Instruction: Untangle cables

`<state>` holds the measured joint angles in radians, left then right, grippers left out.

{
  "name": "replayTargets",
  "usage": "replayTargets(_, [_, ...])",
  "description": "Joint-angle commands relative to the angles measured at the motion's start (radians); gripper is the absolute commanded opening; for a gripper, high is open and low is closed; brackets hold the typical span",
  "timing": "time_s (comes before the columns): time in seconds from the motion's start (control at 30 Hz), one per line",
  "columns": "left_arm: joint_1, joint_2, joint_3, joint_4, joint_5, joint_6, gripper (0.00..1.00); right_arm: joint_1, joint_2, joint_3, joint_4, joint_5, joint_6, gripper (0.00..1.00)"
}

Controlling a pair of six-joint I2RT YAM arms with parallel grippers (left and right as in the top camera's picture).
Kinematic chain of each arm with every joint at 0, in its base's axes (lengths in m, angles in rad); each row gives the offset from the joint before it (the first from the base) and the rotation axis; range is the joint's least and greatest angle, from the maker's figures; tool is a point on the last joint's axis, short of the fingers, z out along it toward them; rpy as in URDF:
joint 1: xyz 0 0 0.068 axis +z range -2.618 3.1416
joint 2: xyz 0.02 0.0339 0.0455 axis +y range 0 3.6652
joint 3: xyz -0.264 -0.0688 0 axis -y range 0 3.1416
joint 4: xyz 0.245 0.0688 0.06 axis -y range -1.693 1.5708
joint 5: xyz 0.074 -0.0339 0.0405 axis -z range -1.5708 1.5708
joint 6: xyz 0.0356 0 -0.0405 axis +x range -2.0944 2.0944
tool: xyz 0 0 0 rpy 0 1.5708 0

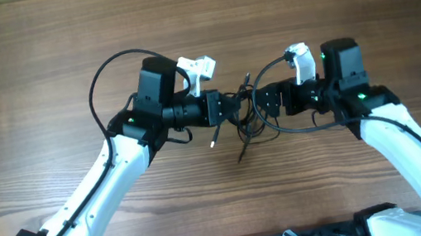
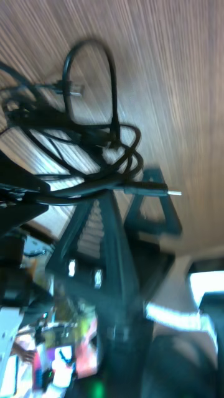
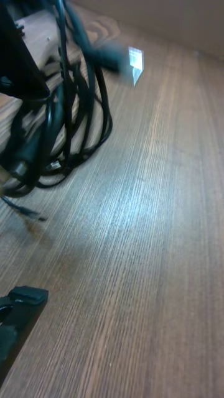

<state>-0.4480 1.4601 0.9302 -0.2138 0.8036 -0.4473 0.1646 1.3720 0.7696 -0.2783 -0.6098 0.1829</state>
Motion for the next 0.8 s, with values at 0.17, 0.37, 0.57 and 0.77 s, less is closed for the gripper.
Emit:
replayTargets(0.17, [0.013,-0.02,0.006,0.071,0.124,-0.085,0.04,0.008,0.115,0.018,0.0,0.035,0.034,0.31])
replayTargets(0.37, [0.134,-0.02,0.006,-0.201,-0.042,-0.001,0.04,0.008,0.115,0.018,-0.11,0.355,0.158,0.24])
replayTargets(0.57, [0.183,-0.02,0.006,-0.312,-0.166,-0.001,0.04,0.008,0.115,0.018,-0.101,0.354,0.195,0.31])
replayTargets(0.77, [0.142,-0.02,0.006,-0.264,-0.061,-0.001,0.04,0.008,0.115,0.018,-0.022,-0.065,0.159,0.49])
